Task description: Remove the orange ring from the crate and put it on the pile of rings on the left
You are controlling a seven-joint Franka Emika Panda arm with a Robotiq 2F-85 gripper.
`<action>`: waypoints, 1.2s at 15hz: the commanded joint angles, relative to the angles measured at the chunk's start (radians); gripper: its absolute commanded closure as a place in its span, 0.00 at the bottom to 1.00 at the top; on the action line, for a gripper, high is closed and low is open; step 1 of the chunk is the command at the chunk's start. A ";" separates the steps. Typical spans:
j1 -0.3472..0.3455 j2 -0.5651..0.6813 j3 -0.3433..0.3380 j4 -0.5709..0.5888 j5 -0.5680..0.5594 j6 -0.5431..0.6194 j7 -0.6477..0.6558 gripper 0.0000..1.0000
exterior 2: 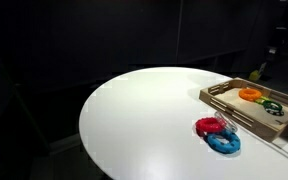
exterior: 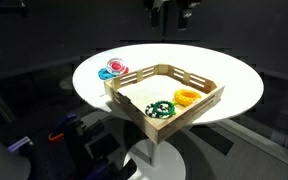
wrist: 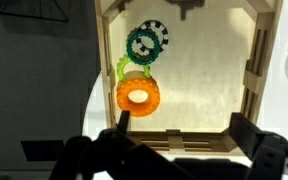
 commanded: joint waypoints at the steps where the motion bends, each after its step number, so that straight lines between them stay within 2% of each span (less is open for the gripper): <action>1: 0.002 0.117 -0.011 0.063 0.015 0.017 0.009 0.00; 2: 0.004 0.064 -0.007 0.016 -0.001 0.018 0.000 0.00; 7: 0.004 0.084 -0.008 0.019 -0.001 0.022 0.000 0.00; 11: -0.001 0.148 -0.011 0.044 -0.006 0.074 0.013 0.00; 18: -0.002 0.290 -0.022 0.053 -0.006 0.237 -0.002 0.00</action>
